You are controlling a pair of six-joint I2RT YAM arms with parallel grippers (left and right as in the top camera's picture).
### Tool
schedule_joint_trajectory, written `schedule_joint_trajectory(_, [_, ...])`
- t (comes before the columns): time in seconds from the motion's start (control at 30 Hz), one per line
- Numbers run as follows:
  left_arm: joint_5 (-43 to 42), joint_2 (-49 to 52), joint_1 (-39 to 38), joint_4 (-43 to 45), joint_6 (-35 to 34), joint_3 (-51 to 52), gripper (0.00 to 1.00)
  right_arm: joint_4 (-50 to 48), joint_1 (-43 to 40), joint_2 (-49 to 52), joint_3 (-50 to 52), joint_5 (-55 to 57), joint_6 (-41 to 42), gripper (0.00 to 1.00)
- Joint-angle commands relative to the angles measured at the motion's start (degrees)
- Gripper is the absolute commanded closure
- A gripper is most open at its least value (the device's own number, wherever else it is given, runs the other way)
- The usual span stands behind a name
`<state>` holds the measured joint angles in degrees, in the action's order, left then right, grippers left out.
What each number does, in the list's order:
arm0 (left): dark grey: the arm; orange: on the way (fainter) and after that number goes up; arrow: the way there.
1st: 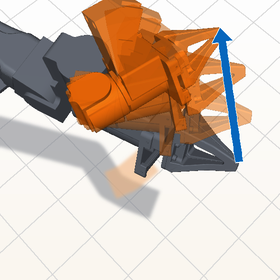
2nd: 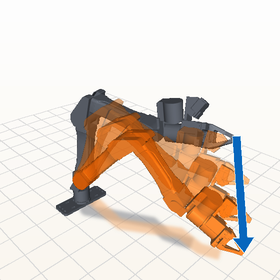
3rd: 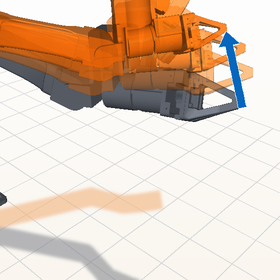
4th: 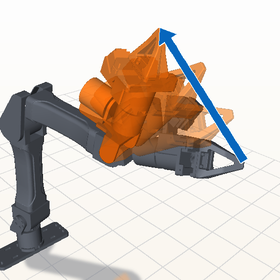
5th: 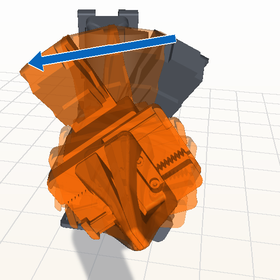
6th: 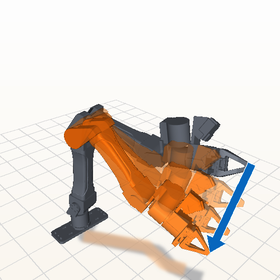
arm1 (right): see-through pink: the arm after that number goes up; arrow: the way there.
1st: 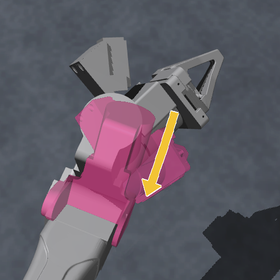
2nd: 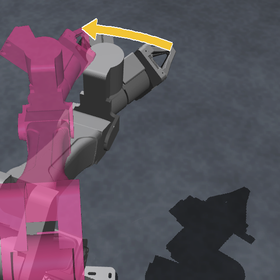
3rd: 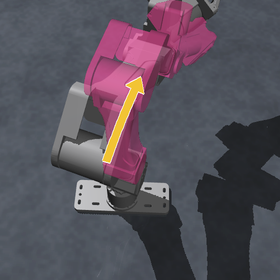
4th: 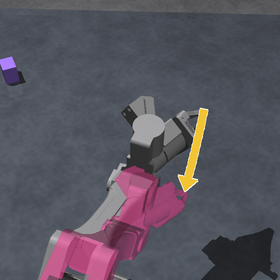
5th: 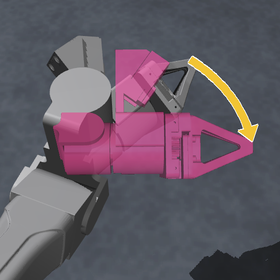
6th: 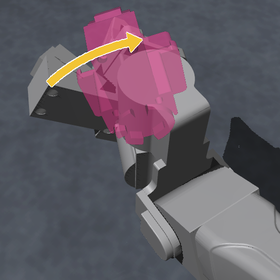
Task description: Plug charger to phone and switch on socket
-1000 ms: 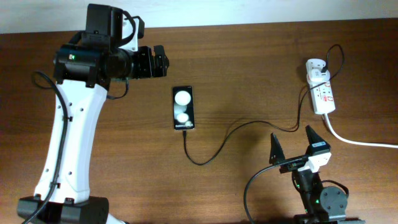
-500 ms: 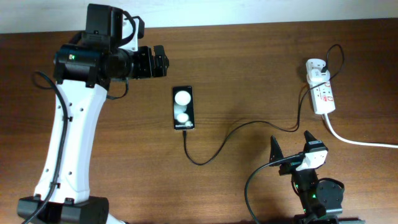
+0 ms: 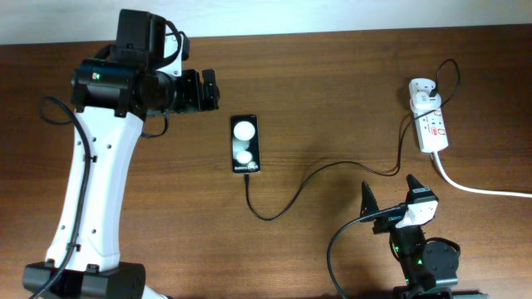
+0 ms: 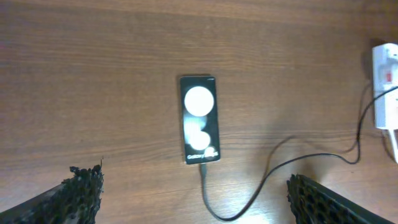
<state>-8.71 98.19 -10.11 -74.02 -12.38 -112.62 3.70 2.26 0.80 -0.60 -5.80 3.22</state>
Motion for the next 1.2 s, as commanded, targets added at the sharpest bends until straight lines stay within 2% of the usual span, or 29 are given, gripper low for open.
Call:
schedule_joint_trajectory(0.0, [8.5, -0.3, 0.0, 0.0, 0.5, 0.1, 0.01, 0.4, 0.3, -0.6, 0.3, 0.7, 0.2, 0.01])
schedule_joint_trajectory(0.13, [11.1, -4.3, 0.0, 1.3, 6.8, 2.8, 0.01, 0.4, 0.3, -0.6, 0.3, 0.7, 0.2, 0.01])
schedule_joint_trajectory(0.2, [11.1, -6.7, 0.2, 3.5, 6.9, 5.7, 0.01, 0.4, 0.3, -0.6, 0.3, 0.7, 0.2, 0.01])
schedule_joint_trajectory(0.4, [8.6, -25.6, 5.3, 24.1, 7.0, 34.1, 0.01, 0.4, 0.3, -0.6, 0.3, 0.7, 0.2, 0.01])
schedule_joint_trajectory(0.57, [5.0, -42.4, 10.6, 37.9, 7.0, 56.7, 0.01, 0.4, 0.3, -0.6, 0.3, 0.7, 0.2, 0.01])
schedule_joint_trajectory(0.7, [5.0, -55.7, 11.1, 47.3, 6.9, 72.1, 0.01, 0.4, 0.3, -0.6, 0.3, 0.7, 0.2, 0.01])
schedule_joint_trajectory(1.07, [5.0, -80.2, 11.1, 61.8, 8.2, 95.9, 0.01, 0.4, 0.3, -0.6, 0.3, 0.7, 0.2, 0.01])
schedule_joint_trajectory(1.17, [5.0, -85.1, 11.1, 62.8, 8.4, 100.1, 0.01, 0.4, 0.3, -0.6, 0.3, 0.7, 0.2, 0.01])
